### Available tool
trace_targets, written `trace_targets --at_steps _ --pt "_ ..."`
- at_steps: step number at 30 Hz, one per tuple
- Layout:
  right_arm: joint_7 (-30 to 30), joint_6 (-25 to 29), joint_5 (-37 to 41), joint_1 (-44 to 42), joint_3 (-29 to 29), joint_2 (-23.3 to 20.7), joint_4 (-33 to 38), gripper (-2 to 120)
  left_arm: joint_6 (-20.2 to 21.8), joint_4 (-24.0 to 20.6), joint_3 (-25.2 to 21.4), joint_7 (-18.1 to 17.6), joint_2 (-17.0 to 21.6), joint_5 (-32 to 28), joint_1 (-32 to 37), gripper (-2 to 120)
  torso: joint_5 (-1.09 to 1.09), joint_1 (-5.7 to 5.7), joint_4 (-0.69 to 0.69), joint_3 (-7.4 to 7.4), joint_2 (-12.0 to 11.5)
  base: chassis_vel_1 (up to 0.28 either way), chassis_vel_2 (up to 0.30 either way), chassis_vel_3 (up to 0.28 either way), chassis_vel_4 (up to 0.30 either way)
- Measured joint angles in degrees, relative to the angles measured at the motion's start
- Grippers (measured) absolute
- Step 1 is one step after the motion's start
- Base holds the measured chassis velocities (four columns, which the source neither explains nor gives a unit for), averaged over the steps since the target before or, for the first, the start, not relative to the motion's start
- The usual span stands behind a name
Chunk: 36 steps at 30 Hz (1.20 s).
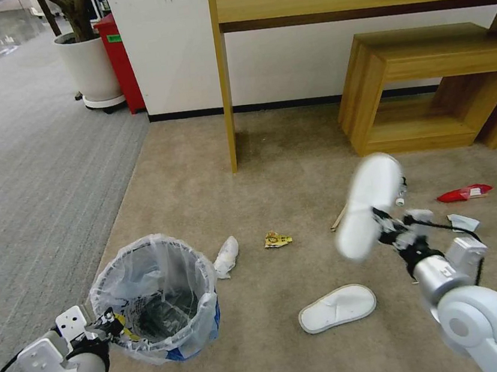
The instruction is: Pick up the trash bin and place the garbage on the floor into it.
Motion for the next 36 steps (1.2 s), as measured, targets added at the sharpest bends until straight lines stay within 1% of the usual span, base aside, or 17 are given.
trace_targets --at_steps 1,3,6,7,10,11,13,14,15,16,19,20,23,24,27,31,36 --pt "-3.8 2.0 -1.7 1.5 -2.2 -0.4 -0.1 0 0.0 0.0 0.3 0.0 -0.2 0.0 0.0 1 0.00 0.00 0.00 0.00 0.0 0.000 0.000 0.000 0.000" --pt "-4.7 2.4 -2.0 1.9 -2.7 -0.5 -0.2 0 0.0 0.0 0.4 0.1 -0.3 0.1 0.0 1 -0.01 0.00 0.00 0.00 0.0 0.000 0.000 0.000 0.000" --pt "-14.1 7.2 -2.3 6.3 -8.0 -1.0 -2.3 0 0.0 0.4 1.6 0.6 -1.1 0.9 -0.4 1 -0.01 0.00 0.00 0.00 0.0 0.000 0.000 0.000 0.000" --pt "-14.1 7.2 -2.3 6.3 -8.0 -1.0 -2.3 0 0.0 0.4 1.6 0.6 -1.1 0.9 -0.4 1 -0.01 0.00 0.00 0.00 0.0 0.000 0.000 0.000 0.000" --pt "-21.7 11.4 -0.3 10.1 -11.7 -0.9 -4.8 0 0.0 0.6 2.1 0.7 -1.9 1.3 -0.7 1 -0.02 0.00 0.00 0.00 0.0 0.000 0.000 0.000 0.000" --pt "-21.7 11.4 -0.3 10.1 -11.7 -0.9 -4.8 0 0.0 0.6 2.1 0.7 -1.9 1.3 -0.7 1 -0.02 0.00 0.00 0.00 0.0 0.000 0.000 0.000 0.000" --pt "-30.5 14.7 2.3 13.6 -15.1 -0.4 -7.0 0 0.1 0.6 2.2 0.8 -2.1 1.4 -0.7 1 -0.01 0.00 0.00 0.00 0.0 0.000 0.000 0.000 0.000" --pt "-32.7 15.3 2.9 14.3 -15.9 -0.2 -7.4 0 0.1 0.6 2.1 0.8 -2.2 1.5 -0.6 1 -0.01 0.00 0.00 0.00 0.0 0.000 0.000 0.000 0.000" --pt "-32.7 15.3 2.9 14.3 -15.9 -0.2 -7.4 0 0.1 0.6 2.1 0.8 -2.2 1.5 -0.6 1 -0.01 0.00 0.00 0.00 0.0 0.000 0.000 0.000 0.000" --pt "-36.5 16.1 3.5 15.3 -17.0 0.3 -8.1 0 0.1 0.5 2.0 0.8 -2.2 1.5 -0.6 1 -0.01 0.00 0.00 0.00 0.0 0.000 0.000 0.000 0.000" --pt "-43.3 17.5 4.0 17.5 -19.7 2.2 -11.2 0 0.1 -0.1 2.2 0.8 -2.8 1.6 -0.6 1 0.00 0.00 -0.01 0.00 0.0 0.000 0.000 0.000 0.000" --pt "-43.3 17.5 4.0 17.5 -19.7 2.2 -11.2 0 0.1 -0.1 2.2 0.8 -2.8 1.6 -0.6 1 0.00 0.00 -0.01 0.00 0.0 0.000 0.000 0.000 0.000" --pt "-46.4 19.0 3.7 20.6 -23.3 5.8 -15.5 0 0.1 -0.8 3.2 0.9 -3.6 2.2 0.3 1 -0.01 0.00 -0.01 0.00 0.0 0.000 0.000 0.000 0.000" --pt "-46.4 19.0 3.7 20.6 -23.3 5.8 -15.5 0 0.1 -0.8 3.2 0.9 -3.6 2.2 0.3 1 -0.01 0.00 -0.01 0.00 0.0 0.000 0.000 0.000 0.000" --pt "-46.7 19.2 3.9 22.9 -25.7 8.8 -17.6 0 0.1 -1.1 4.2 1.1 -4.0 2.7 0.7 1 -0.01 0.00 -0.01 0.00 0.0 0.000 0.000 0.000 0.000" --pt "-46.6 19.7 4.0 28.0 -30.8 13.8 -22.5 0 0.1 -1.3 5.8 1.1 -4.6 3.4 1.2 1 -0.01 0.00 0.00 0.00 0.0 0.000 0.000 0.000 0.000" --pt "-47.7 20.1 2.6 32.5 -34.9 17.0 -28.1 0 0.1 -1.3 6.8 1.5 -5.2 4.1 1.3 1 -0.01 0.00 0.00 0.00 0.0 0.000 0.000 0.000 0.000"
